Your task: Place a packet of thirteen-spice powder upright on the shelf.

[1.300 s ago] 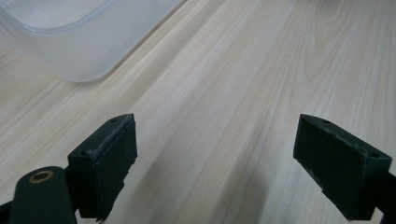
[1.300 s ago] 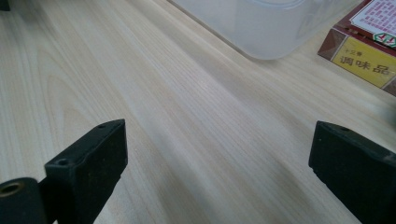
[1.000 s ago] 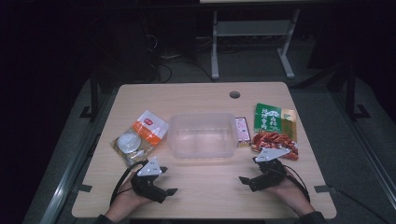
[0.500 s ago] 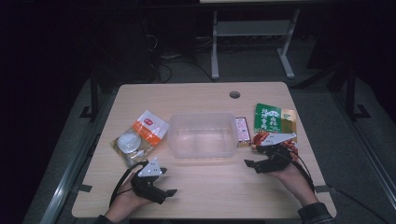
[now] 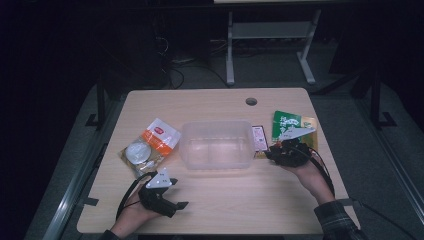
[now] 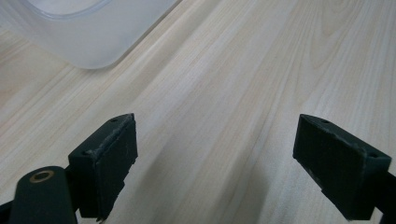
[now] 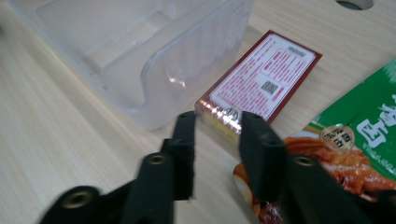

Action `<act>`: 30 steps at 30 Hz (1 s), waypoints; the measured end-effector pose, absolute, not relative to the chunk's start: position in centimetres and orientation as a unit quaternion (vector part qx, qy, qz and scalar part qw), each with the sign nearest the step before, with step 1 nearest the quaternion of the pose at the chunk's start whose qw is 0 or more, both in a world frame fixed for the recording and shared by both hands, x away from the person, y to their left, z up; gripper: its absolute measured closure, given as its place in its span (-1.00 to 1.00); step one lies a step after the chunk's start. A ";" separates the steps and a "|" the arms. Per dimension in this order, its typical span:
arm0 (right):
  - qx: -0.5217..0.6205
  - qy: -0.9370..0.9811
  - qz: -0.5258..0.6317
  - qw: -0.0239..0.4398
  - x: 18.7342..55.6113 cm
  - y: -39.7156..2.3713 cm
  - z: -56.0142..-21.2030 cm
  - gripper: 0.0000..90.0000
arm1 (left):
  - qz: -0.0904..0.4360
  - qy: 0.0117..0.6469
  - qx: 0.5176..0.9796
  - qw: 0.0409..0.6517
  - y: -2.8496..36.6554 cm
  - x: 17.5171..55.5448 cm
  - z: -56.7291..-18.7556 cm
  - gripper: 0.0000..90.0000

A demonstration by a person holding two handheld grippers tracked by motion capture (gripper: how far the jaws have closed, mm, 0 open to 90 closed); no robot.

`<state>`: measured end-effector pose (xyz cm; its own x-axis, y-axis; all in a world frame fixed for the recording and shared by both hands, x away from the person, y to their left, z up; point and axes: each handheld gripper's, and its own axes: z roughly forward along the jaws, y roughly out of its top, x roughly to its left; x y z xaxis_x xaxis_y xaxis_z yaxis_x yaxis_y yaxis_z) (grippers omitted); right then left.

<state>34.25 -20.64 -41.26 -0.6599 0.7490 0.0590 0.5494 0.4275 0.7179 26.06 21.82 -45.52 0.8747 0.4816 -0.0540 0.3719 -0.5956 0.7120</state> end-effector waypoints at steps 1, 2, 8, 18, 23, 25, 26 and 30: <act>0.388 0.833 0.369 0.141 34.6 -20.4 -40.9 0.71 | 0.072 0.240 0.890 0.381 21.8 26.1 -45.5 -0.71; 0.388 0.833 0.369 0.141 34.6 -20.4 -40.9 0.71 | 0.071 0.240 0.890 0.381 21.8 26.1 -45.5 -0.71; 0.399 0.824 0.376 0.142 36.1 -20.3 -40.1 0.99 | 0.067 0.239 0.891 0.381 21.6 25.9 -45.6 -0.70; 0.403 0.822 0.372 0.153 39.2 -19.4 -39.6 0.99 | 0.067 0.233 0.893 0.378 21.4 25.8 -45.6 -0.70; 0.405 0.821 0.371 0.154 40.9 -18.7 -39.6 0.99 | 0.068 0.231 0.894 0.377 21.4 25.8 -45.6 -0.70; 0.409 0.819 0.371 0.155 41.8 -18.5 -39.7 0.99 | 0.068 0.231 0.895 0.375 21.3 25.7 -45.5 -0.70; 0.411 0.818 0.371 0.156 42.2 -18.3 -39.7 0.99 | 0.068 0.231 0.895 0.375 21.3 25.7 -45.5 -0.70; 0.418 0.813 0.369 0.165 43.8 -18.1 -39.9 0.99 | 0.069 0.226 0.896 0.375 21.3 25.6 -45.5 -0.70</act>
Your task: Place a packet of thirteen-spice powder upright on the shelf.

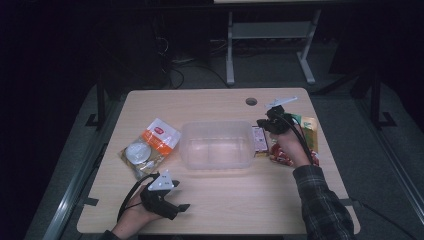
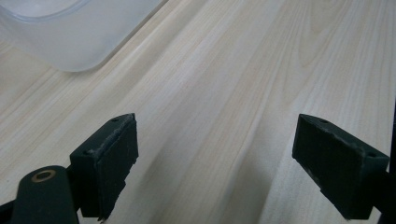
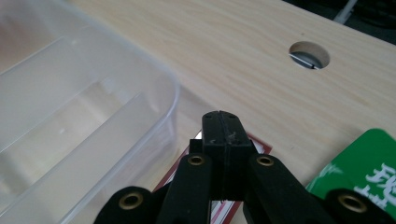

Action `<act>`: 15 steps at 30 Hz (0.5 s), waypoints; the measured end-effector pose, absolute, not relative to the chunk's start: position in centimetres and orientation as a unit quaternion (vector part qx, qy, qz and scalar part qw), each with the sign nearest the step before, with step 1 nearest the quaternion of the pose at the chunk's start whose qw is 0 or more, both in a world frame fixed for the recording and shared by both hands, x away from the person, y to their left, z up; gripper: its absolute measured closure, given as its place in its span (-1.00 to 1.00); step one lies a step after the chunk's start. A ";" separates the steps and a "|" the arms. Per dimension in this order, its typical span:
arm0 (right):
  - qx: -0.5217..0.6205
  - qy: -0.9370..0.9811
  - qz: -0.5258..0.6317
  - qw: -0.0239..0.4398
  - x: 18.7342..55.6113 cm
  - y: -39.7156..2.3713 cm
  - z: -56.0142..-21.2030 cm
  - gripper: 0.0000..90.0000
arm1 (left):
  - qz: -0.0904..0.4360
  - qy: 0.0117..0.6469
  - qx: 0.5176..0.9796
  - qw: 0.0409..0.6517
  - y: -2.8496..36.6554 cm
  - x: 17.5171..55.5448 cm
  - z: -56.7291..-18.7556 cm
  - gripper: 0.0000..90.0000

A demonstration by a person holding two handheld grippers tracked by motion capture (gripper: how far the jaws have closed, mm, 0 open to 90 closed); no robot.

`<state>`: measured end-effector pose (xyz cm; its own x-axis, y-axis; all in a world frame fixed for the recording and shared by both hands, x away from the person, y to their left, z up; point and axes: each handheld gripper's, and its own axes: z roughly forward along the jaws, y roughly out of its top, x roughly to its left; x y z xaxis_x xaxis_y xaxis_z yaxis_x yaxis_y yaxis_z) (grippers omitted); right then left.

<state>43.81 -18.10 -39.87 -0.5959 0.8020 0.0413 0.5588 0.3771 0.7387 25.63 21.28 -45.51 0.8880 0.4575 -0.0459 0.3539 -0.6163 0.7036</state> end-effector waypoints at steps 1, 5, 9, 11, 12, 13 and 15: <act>0.426 0.813 0.362 0.164 44.5 -18.0 -40.0 0.99 | 0.068 0.226 0.897 0.375 21.2 25.6 -45.5 -0.70; 0.429 0.808 0.367 0.169 45.6 -18.0 -40.3 0.99 | 0.067 0.227 0.897 0.374 21.2 25.6 -45.5 -0.70; 0.443 0.805 0.360 0.160 47.1 -18.1 -41.5 0.99 | 0.069 0.227 0.896 0.375 21.2 25.5 -45.5 -0.69; 0.442 0.807 0.357 0.162 47.5 -18.1 -41.8 0.99 | 0.070 0.226 0.897 0.373 21.2 25.5 -45.5 -0.69; 0.448 0.806 0.354 0.158 47.7 -18.0 -42.0 0.99 | 0.069 0.228 0.895 0.377 21.2 25.5 -45.6 -0.69; 0.449 0.806 0.352 0.158 48.0 -17.9 -42.3 0.99 | 0.069 0.228 0.895 0.376 21.2 25.5 -45.6 -0.69; 0.457 0.804 0.349 0.154 48.5 -17.8 -42.8 0.99 | 0.069 0.227 0.896 0.376 21.2 25.5 -45.6 -0.69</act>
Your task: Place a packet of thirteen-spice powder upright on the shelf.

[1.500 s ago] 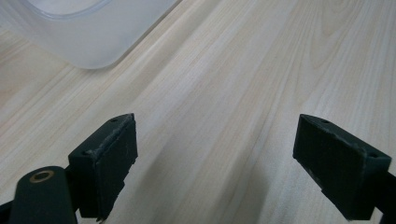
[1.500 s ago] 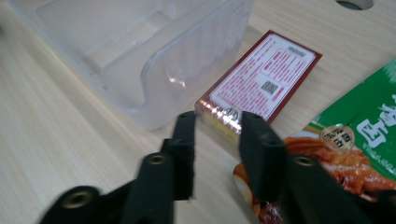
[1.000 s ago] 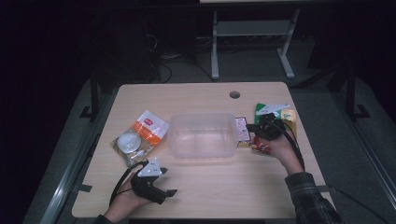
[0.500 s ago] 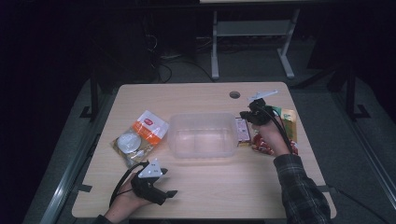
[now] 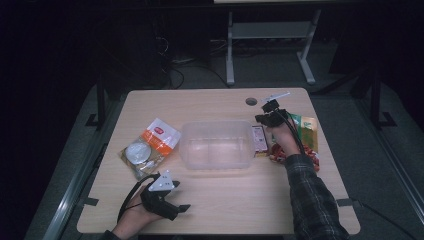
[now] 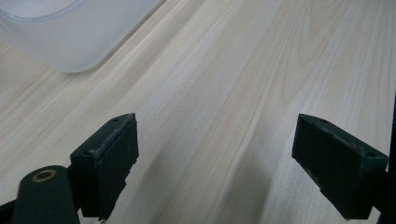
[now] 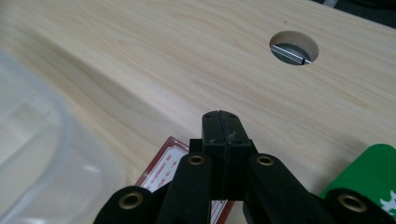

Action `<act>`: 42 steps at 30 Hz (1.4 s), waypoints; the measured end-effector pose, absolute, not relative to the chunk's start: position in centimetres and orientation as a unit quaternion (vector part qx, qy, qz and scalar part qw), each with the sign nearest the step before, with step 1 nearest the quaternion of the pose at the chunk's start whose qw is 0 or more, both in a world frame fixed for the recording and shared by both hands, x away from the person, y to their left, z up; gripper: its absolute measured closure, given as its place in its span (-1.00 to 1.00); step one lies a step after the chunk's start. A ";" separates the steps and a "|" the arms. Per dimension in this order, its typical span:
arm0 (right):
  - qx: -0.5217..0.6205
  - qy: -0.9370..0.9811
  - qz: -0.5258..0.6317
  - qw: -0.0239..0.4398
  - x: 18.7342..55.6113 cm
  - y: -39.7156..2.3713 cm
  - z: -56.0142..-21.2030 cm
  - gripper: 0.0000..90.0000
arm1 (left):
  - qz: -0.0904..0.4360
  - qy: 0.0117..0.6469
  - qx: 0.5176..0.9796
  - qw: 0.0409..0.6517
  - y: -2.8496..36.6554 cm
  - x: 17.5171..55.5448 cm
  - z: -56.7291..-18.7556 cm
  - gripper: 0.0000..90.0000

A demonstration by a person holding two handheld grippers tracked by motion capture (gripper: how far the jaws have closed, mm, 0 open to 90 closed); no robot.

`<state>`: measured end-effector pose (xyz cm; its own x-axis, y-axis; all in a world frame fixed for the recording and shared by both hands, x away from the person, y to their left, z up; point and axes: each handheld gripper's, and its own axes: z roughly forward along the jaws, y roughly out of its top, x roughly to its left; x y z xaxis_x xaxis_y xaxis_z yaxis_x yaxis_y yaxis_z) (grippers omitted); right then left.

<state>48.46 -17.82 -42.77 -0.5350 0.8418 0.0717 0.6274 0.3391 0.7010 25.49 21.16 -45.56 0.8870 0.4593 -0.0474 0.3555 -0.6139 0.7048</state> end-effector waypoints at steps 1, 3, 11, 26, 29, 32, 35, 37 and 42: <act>0.456 0.804 0.349 0.155 48.7 -17.9 -43.0 0.99 | 0.069 0.224 0.897 0.374 21.2 25.5 -45.6 -0.69; 0.459 0.806 0.344 0.145 49.0 -17.7 -43.5 0.99 | 0.069 0.222 0.899 0.372 21.2 25.5 -45.5 -0.69; 0.466 0.813 0.323 0.134 50.0 -17.3 -45.0 1.00 | 0.068 0.222 0.899 0.372 21.1 25.4 -45.5 -0.69; 0.460 0.818 0.328 0.107 49.2 -17.3 -45.3 1.00 | 0.066 0.223 0.898 0.373 21.3 25.5 -45.5 -0.69; 0.455 0.823 0.325 0.103 48.8 -17.3 -45.3 1.00 | 0.067 0.224 0.897 0.374 21.3 25.5 -45.5 -0.69; 0.447 0.829 0.319 0.102 48.4 -17.3 -45.2 1.00 | 0.069 0.225 0.897 0.374 21.3 25.5 -45.4 -0.69; 0.436 0.835 0.319 0.103 47.8 -17.5 -45.2 1.00 | 0.069 0.222 0.899 0.370 21.4 25.5 -45.4 -0.69; 0.429 0.840 0.315 0.105 47.4 -17.6 -45.2 1.00 | 0.069 0.222 0.899 0.370 21.4 25.5 -45.4 -0.69; 0.421 0.846 0.312 0.099 46.4 -17.9 -45.1 1.00 | 0.067 0.223 0.899 0.370 21.3 25.5 -45.5 -0.69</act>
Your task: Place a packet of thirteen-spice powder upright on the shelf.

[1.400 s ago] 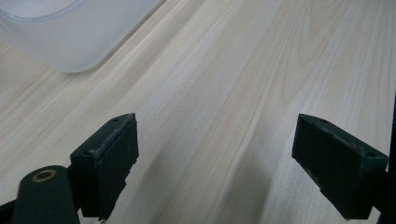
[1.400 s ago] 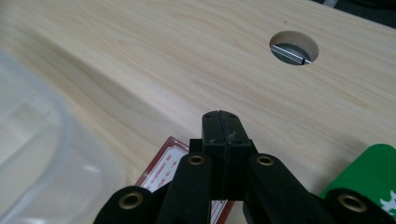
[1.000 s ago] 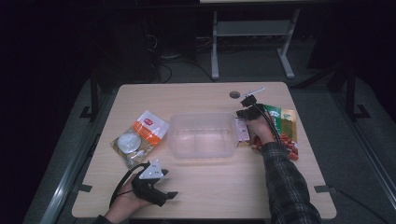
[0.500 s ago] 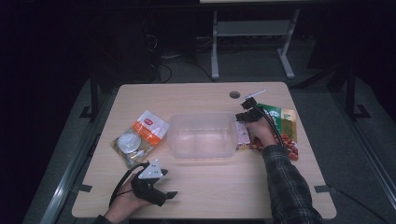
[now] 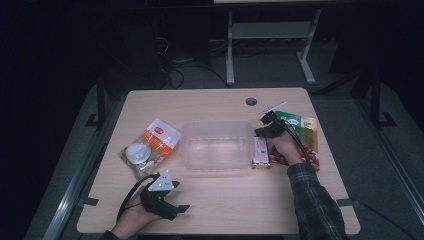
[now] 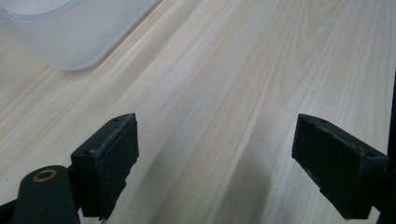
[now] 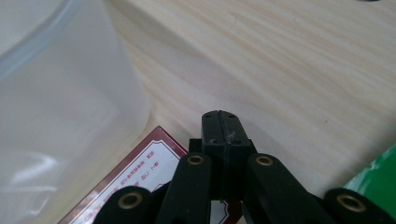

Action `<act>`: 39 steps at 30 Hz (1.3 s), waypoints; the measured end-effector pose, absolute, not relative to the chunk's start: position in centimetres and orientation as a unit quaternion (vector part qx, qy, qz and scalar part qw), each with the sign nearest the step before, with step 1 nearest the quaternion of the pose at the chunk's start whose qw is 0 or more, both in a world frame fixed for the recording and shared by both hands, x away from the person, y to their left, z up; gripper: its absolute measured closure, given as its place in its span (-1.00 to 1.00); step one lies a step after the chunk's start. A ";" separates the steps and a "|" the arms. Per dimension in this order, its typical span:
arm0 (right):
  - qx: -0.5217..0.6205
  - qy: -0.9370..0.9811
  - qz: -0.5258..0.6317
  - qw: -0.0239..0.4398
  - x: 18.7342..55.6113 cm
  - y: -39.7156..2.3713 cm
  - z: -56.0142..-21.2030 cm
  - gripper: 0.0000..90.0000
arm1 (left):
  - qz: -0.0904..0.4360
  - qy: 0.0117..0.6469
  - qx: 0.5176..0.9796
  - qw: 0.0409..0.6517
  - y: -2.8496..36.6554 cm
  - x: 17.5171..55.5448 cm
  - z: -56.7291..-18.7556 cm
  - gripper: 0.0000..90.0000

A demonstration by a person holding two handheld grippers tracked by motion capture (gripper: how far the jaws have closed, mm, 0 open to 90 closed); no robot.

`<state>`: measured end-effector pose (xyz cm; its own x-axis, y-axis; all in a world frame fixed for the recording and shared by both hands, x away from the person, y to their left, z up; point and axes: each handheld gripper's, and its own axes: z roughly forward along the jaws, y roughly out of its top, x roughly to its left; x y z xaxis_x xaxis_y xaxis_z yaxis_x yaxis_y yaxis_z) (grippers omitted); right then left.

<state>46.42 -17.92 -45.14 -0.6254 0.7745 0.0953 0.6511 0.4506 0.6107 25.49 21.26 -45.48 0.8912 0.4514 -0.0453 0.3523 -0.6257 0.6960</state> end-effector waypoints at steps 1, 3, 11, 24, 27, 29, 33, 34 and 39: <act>0.420 0.847 0.312 0.099 46.2 -18.0 -45.1 1.00 | 0.067 0.223 0.899 0.371 21.2 25.5 -45.5 -0.69; 0.417 0.848 0.311 0.096 45.7 -18.1 -45.2 1.00 | 0.066 0.224 0.898 0.374 21.2 25.5 -45.5 -0.69; 0.396 0.863 0.299 0.096 44.1 -18.3 -45.1 1.00 | 0.062 0.223 0.898 0.375 21.1 25.4 -45.6 -0.69; 0.373 0.878 0.287 0.091 41.1 -19.2 -44.9 1.00 | 0.059 0.216 0.901 0.371 20.9 25.3 -45.6 -0.69; 0.370 0.881 0.282 0.086 40.6 -19.4 -44.8 1.00 | 0.059 0.216 0.902 0.370 20.9 25.3 -45.6 -0.69; 0.370 0.880 0.286 0.084 40.1 -19.5 -44.8 1.00 | 0.058 0.216 0.901 0.371 20.9 25.3 -45.6 -0.69; 0.363 0.884 0.283 0.073 39.5 -19.6 -44.9 1.00 | 0.057 0.218 0.901 0.370 20.9 25.3 -45.6 -0.69; 0.360 0.887 0.281 0.070 39.3 -19.6 -44.9 1.00 | 0.057 0.218 0.901 0.370 20.8 25.3 -45.6 -0.69; 0.342 0.895 0.279 0.066 38.3 -19.6 -44.8 1.00 | 0.055 0.221 0.900 0.373 20.8 25.2 -45.7 -0.69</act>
<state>38.29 -19.65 -44.79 -0.7578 0.6483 0.0734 0.5750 0.6104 0.5448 25.22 20.76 -45.67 0.8963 0.4387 -0.0653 0.3562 -0.6244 0.6952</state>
